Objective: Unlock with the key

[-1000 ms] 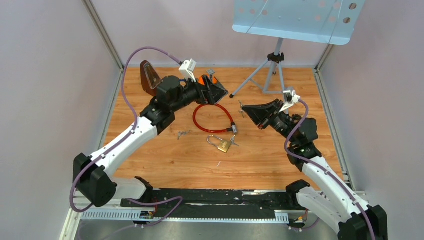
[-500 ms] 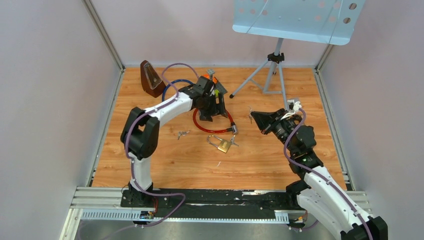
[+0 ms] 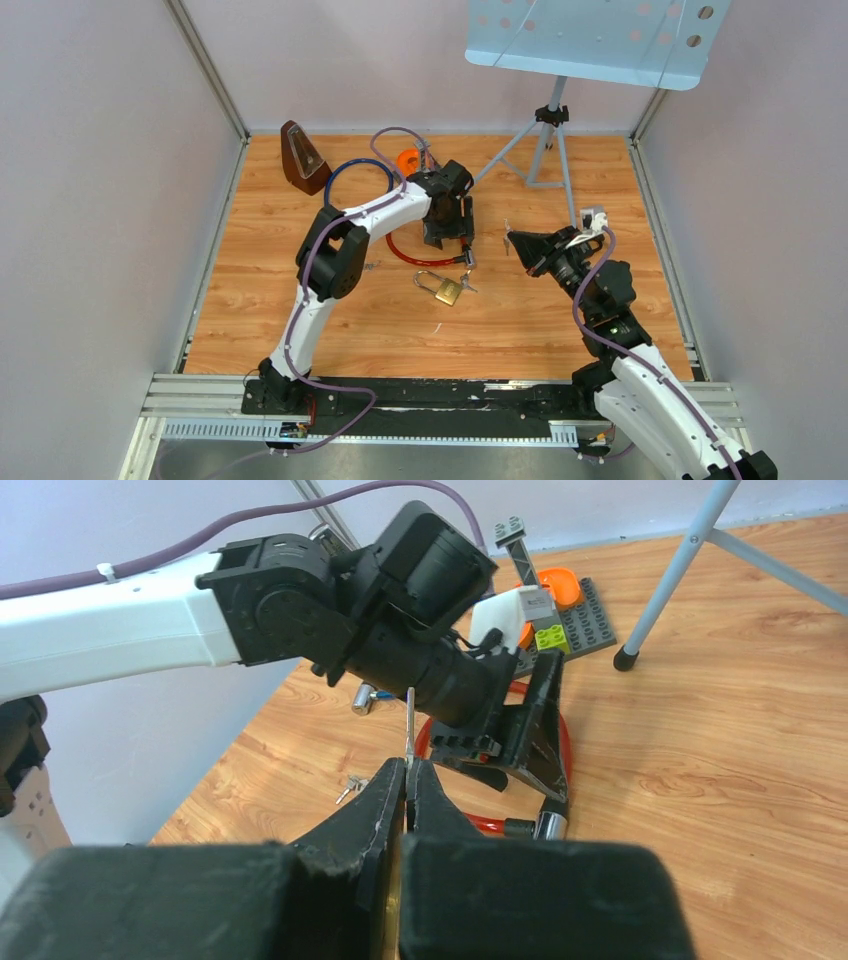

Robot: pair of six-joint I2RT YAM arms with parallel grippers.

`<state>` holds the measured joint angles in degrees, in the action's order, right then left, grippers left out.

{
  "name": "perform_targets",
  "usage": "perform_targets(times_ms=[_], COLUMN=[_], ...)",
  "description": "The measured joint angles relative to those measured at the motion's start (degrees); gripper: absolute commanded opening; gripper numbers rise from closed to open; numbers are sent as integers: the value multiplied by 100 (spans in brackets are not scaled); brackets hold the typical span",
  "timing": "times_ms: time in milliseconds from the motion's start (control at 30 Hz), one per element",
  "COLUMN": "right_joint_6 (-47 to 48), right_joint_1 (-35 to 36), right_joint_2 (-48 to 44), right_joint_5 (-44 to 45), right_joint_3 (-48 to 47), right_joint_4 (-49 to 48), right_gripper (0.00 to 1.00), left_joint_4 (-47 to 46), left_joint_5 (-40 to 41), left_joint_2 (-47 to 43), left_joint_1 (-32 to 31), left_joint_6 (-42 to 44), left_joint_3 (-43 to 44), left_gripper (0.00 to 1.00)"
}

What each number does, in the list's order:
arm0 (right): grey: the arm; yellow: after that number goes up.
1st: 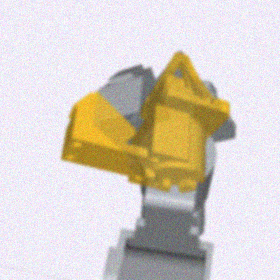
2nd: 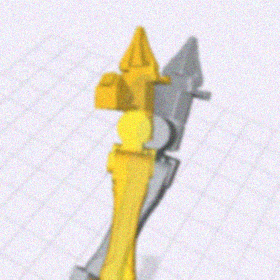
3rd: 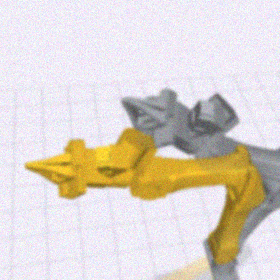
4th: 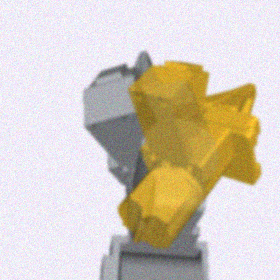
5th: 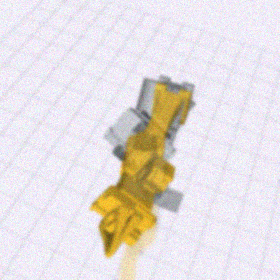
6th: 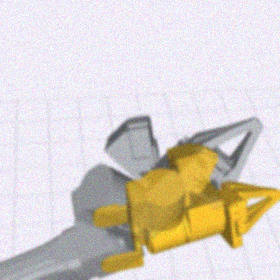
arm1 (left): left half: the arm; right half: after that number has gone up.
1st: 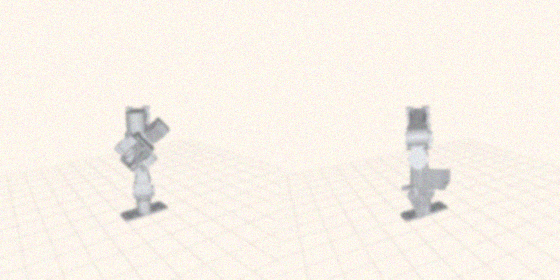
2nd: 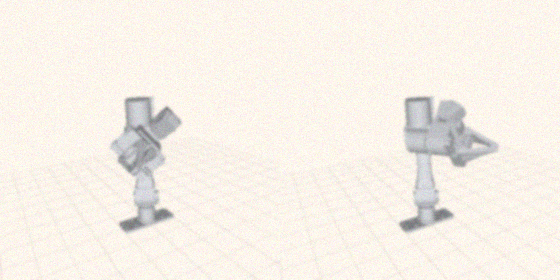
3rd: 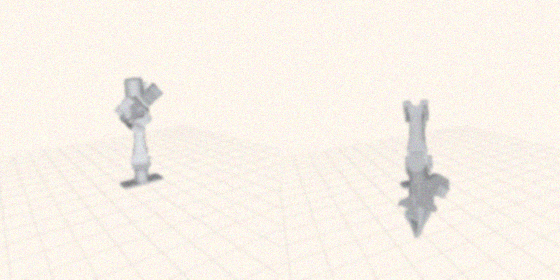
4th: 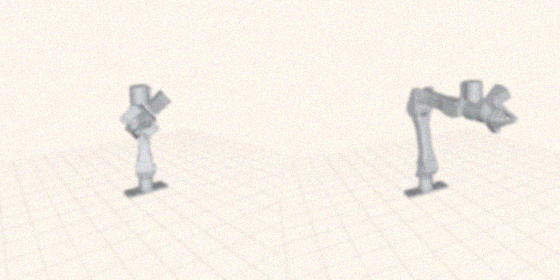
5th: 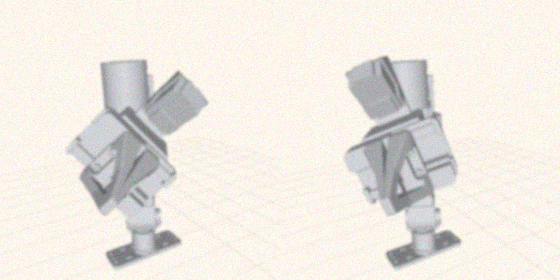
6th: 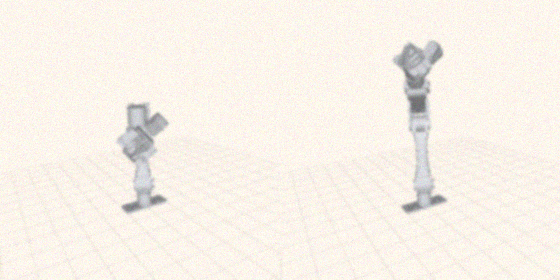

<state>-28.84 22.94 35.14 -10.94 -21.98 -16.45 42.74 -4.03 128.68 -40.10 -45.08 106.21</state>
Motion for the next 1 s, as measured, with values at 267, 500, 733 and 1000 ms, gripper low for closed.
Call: perform_targets(times_ms=[267,500,733,1000], right_joint_6=[-44,-68,-87,-92], right_joint_1=[-2,-15,-15,-15], right_joint_2=[-142,-234,-240,-96], right_joint_5=[9,50,35,-238], right_joint_3=[63,63,68,149], right_joint_4=[118,170,214,192], right_gripper=[0,0,0,0], left_joint_4=[472,813,909,162], left_joint_5=[737,1576,2041,1878], left_joint_2=[496,743,811,-109], left_joint_1=[-407,-793,-933,-752], left_joint_6=[52,138,92,-411], left_joint_3=[726,1047,1095,-420], left_gripper=[69,63,33,0])
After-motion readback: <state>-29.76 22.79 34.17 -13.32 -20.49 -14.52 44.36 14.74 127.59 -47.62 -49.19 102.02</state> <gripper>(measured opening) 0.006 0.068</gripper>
